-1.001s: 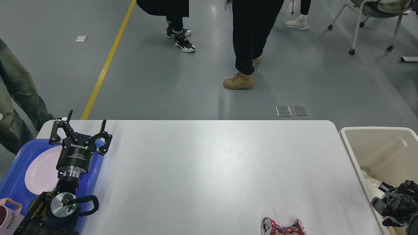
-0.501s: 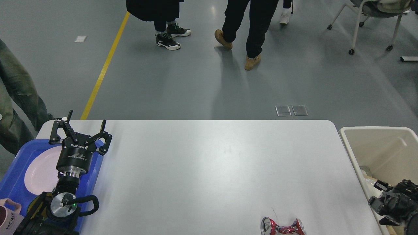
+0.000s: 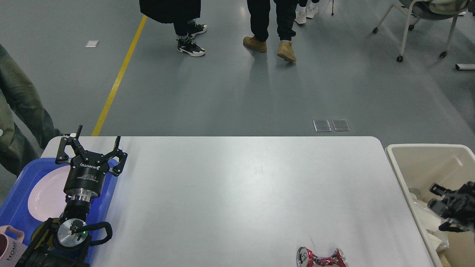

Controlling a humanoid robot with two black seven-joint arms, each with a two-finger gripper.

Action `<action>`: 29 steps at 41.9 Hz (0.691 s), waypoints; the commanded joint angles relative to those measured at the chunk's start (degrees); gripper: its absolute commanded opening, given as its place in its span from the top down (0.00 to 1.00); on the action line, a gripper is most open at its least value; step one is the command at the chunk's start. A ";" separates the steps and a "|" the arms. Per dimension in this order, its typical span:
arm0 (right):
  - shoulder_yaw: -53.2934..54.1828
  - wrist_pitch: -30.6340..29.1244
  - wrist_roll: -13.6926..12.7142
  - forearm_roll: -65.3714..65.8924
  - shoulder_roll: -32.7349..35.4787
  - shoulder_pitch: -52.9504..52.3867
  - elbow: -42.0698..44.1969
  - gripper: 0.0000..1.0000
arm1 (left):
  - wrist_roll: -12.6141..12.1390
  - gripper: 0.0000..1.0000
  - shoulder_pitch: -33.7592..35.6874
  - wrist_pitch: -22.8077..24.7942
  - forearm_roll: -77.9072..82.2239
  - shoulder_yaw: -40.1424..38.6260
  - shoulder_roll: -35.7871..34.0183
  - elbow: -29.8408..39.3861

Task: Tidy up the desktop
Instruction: 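Release the cup inside the bin with the right gripper, then raise the right gripper from the bin and move over the red can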

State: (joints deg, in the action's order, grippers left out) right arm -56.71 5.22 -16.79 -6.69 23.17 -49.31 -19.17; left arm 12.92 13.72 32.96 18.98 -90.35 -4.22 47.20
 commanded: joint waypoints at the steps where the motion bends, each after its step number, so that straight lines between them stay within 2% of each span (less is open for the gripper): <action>1: -1.99 -6.09 1.15 2.37 3.99 -12.46 -9.20 0.00 | 0.00 0.03 0.08 0.00 0.00 0.00 0.00 0.00; 5: -3.93 -11.45 1.23 5.89 4.60 -20.37 -13.51 0.00 | 0.00 0.03 0.08 0.00 0.00 0.00 0.00 0.00; 7: -5.16 -18.28 1.32 8.17 4.60 -28.87 -17.98 0.00 | 0.00 0.03 0.08 0.00 0.00 0.00 0.00 0.00; 13: -5.60 -27.18 1.41 8.71 3.90 -41.20 -26.42 0.00 | 0.00 0.03 0.08 0.00 0.00 0.00 0.00 0.00; 29: -8.94 -40.37 0.71 8.01 -1.28 -69.42 -49.46 0.00 | 0.00 0.03 0.08 0.00 0.00 0.00 0.00 0.00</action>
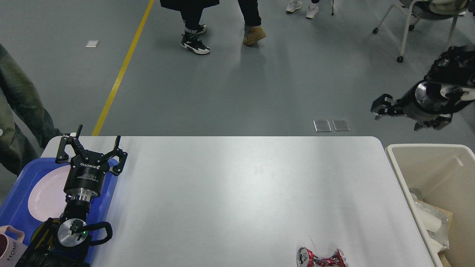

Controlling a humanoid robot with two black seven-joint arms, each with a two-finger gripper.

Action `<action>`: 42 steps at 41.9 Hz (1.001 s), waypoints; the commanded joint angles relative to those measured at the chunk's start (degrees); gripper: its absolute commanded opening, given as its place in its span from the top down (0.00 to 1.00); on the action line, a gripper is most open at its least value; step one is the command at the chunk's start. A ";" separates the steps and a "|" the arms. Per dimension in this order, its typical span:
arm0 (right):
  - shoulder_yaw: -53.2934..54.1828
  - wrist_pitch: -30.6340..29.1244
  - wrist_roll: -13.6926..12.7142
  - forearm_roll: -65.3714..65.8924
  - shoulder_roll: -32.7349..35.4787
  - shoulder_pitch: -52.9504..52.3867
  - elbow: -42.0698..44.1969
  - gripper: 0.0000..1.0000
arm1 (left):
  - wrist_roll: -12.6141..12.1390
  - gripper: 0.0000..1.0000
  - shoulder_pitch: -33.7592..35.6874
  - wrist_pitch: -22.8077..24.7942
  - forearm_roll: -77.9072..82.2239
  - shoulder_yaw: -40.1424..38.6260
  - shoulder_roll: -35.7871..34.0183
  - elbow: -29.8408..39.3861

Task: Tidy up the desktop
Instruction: 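Raise the right gripper from the bin and move over the red can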

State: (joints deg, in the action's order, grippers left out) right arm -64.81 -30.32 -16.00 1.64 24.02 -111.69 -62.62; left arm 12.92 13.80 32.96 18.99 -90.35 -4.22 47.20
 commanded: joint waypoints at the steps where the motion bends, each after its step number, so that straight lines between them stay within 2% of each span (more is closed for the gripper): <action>1: -0.85 -5.97 -0.08 -0.32 -2.49 -8.18 -7.15 0.00 | 0.00 0.03 0.00 0.00 0.00 0.00 0.00 0.00; 5: -0.85 -10.71 -0.17 -0.50 -2.75 -13.19 -11.72 0.00 | 0.00 0.03 -0.09 0.00 0.00 0.00 0.00 0.00; 8: -1.02 -15.19 -0.26 -0.76 -2.58 -20.21 -19.44 0.00 | 0.00 0.03 -0.09 0.00 0.00 0.00 0.00 0.00; 14: -1.29 -17.40 -0.26 -0.76 -2.58 -25.24 -26.67 0.00 | 0.00 0.03 0.00 0.00 0.00 0.00 0.00 0.00; 42: -1.29 -16.26 -0.87 -0.76 -2.58 -24.01 -28.26 0.00 | 0.00 0.03 0.00 0.00 0.00 0.00 0.00 0.00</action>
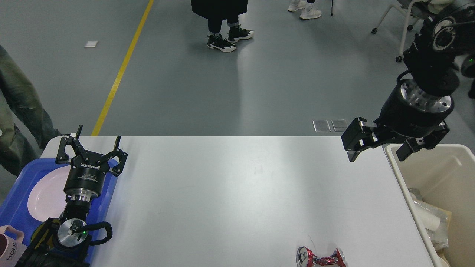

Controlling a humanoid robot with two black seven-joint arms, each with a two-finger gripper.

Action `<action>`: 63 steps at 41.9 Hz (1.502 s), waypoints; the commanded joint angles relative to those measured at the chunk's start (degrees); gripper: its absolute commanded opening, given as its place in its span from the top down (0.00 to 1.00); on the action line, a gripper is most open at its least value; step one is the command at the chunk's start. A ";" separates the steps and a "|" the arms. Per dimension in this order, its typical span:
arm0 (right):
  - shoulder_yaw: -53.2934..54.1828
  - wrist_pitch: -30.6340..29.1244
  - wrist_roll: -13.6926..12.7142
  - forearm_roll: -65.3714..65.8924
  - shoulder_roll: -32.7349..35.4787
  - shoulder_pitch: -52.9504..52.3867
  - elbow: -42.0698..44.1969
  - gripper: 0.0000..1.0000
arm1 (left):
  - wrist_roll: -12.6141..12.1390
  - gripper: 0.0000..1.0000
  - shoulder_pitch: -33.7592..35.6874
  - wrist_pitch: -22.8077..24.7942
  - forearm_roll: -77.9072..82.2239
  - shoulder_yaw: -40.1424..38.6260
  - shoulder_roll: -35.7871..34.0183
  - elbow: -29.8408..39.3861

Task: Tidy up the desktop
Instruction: 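Raise the right gripper from the bin and move over the red can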

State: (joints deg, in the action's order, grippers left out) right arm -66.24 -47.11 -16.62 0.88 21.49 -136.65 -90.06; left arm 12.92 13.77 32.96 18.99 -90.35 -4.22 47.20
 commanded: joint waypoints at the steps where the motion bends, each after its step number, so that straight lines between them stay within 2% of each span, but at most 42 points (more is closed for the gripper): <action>1: 0.14 0.88 -0.17 -0.09 0.04 1.30 -0.82 0.00 | 0.00 0.03 0.03 0.00 0.00 0.00 0.00 0.00; 10: 0.14 5.98 -0.69 -4.48 0.13 4.28 -1.52 0.00 | 0.00 0.03 -0.06 0.00 0.00 0.00 0.00 0.00; 15: 1.20 6.68 -3.50 -5.01 0.04 7.44 -3.98 0.00 | 0.00 0.03 0.03 0.00 0.00 0.00 0.00 0.00; 17: 2.33 7.03 -3.86 -4.92 0.04 8.85 -5.04 0.00 | 0.00 0.03 -0.06 0.00 0.00 0.00 0.00 0.00; 19: 4.09 7.82 -3.86 -5.80 0.30 10.08 -5.57 0.02 | 0.00 0.03 -0.06 0.00 0.00 0.00 0.00 0.00; 21: 4.80 9.75 -3.86 -7.20 0.48 11.57 -5.66 0.11 | 0.00 0.03 -0.06 0.00 0.00 0.00 0.00 0.00; 22: 4.80 11.50 -3.95 -8.51 0.48 12.37 -5.74 0.13 | 0.00 0.03 0.02 0.00 0.00 0.00 0.00 0.00; 25: 4.89 17.56 -4.21 -13.52 0.04 15.18 -6.18 0.08 | 0.00 0.03 0.02 0.00 0.00 0.00 0.00 0.00; 29: 4.89 28.71 -5.79 -21.95 -0.92 19.75 -6.27 0.07 | 0.00 0.03 0.02 0.00 0.00 0.00 0.00 0.00; 34: 5.50 43.13 -9.83 -37.15 -1.37 24.32 -7.15 0.05 | 0.00 0.03 -0.06 0.00 0.00 0.00 0.00 0.00; 39: 8.22 56.14 -9.92 -45.09 -1.54 28.27 -8.12 0.00 | 0.00 0.03 -0.06 0.00 0.00 0.00 0.00 0.00; 42: 10.95 60.99 -10.01 -45.44 -1.37 31.61 -8.47 0.00 | 0.00 0.03 -0.06 0.00 0.00 0.00 0.00 0.00; 54: 26.93 70.57 -9.57 -45.97 1.53 50.58 -4.00 0.00 | 0.00 0.03 0.02 0.00 0.00 0.00 0.00 0.00; 63: 32.75 70.49 -8.52 -44.83 3.64 60.18 2.07 0.01 | 0.00 0.03 -0.06 0.00 0.00 0.00 0.00 0.00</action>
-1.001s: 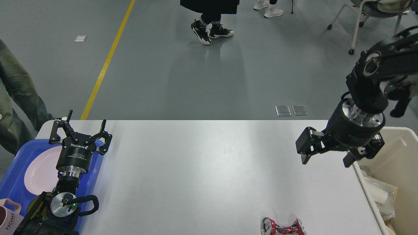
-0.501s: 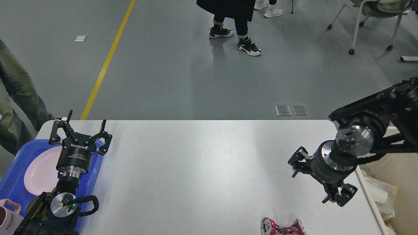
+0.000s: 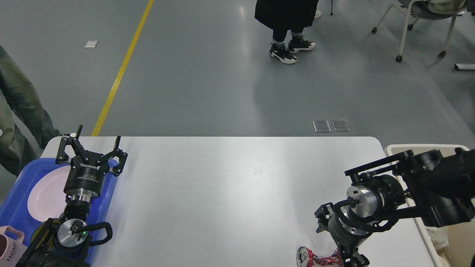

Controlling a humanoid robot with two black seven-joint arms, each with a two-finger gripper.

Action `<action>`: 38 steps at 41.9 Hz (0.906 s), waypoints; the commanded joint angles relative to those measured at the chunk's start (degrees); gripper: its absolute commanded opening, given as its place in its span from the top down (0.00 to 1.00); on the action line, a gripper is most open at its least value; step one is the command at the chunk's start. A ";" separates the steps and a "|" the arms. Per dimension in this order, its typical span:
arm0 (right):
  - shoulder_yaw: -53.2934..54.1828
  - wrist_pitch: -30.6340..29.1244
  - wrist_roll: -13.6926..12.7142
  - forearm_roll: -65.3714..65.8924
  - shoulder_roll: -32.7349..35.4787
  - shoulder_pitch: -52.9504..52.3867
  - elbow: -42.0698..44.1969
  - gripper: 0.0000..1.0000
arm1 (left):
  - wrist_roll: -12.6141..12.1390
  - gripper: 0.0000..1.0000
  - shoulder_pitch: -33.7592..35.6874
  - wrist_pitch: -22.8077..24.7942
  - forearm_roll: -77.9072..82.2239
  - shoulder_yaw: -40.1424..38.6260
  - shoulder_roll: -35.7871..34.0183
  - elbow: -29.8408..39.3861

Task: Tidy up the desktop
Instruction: 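Raise the right gripper from the bin and move over the red can, then lower the right gripper onto the red can and grasp it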

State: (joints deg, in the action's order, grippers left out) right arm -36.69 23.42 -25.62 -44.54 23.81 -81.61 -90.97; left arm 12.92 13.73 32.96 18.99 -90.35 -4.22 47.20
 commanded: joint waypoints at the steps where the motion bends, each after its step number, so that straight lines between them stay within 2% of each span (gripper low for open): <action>1: 3.55 -0.04 0.66 0.59 1.32 5.84 3.16 0.02 | 0.00 0.03 -0.02 0.00 0.00 0.00 0.00 0.00; 5: 3.73 -0.31 1.62 0.86 1.15 7.69 4.13 0.02 | 0.00 0.03 -0.02 0.00 0.00 0.00 0.00 0.00; 10: 3.64 -0.48 4.44 2.09 0.71 11.29 7.47 0.02 | 0.00 0.03 -0.02 0.00 0.00 0.00 0.00 0.00; 21: 3.73 -1.45 4.79 2.79 -2.37 15.86 12.66 0.02 | 0.00 0.03 -0.02 0.00 0.00 0.00 0.00 0.00; 27: 3.82 -1.45 4.70 2.79 -2.63 16.04 13.01 0.08 | 0.00 0.03 -0.02 0.00 0.00 0.00 0.00 0.00; 29: 3.82 -1.45 4.70 2.70 -2.63 16.04 13.10 0.12 | 0.00 0.03 -0.02 0.00 0.00 0.00 0.00 0.00; 31: 3.90 -1.45 4.62 2.35 -2.63 16.04 13.10 0.23 | 0.00 0.03 -0.02 0.00 0.00 0.00 0.00 0.00; 33: 3.90 -1.36 4.62 2.26 -2.63 16.13 13.10 0.37 | 0.00 0.03 -0.02 0.00 0.00 0.00 0.00 0.00; 35: 3.90 -1.36 4.62 2.18 -2.63 16.13 13.10 0.56 | 0.00 0.03 -0.02 0.00 0.00 0.00 0.00 0.00; 36: 3.90 -1.28 4.53 2.09 -2.72 16.21 13.10 0.71 | 0.00 0.03 -0.02 0.00 0.00 0.00 0.00 0.00; 38: 3.90 -1.19 4.53 2.09 -2.72 16.30 13.27 0.76 | 0.00 0.03 -0.02 0.00 0.00 0.00 0.00 0.00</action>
State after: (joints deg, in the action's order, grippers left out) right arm -32.79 22.03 -21.01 -42.30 21.17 -65.49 -77.88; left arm 12.92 13.71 32.96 18.99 -90.35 -4.22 47.20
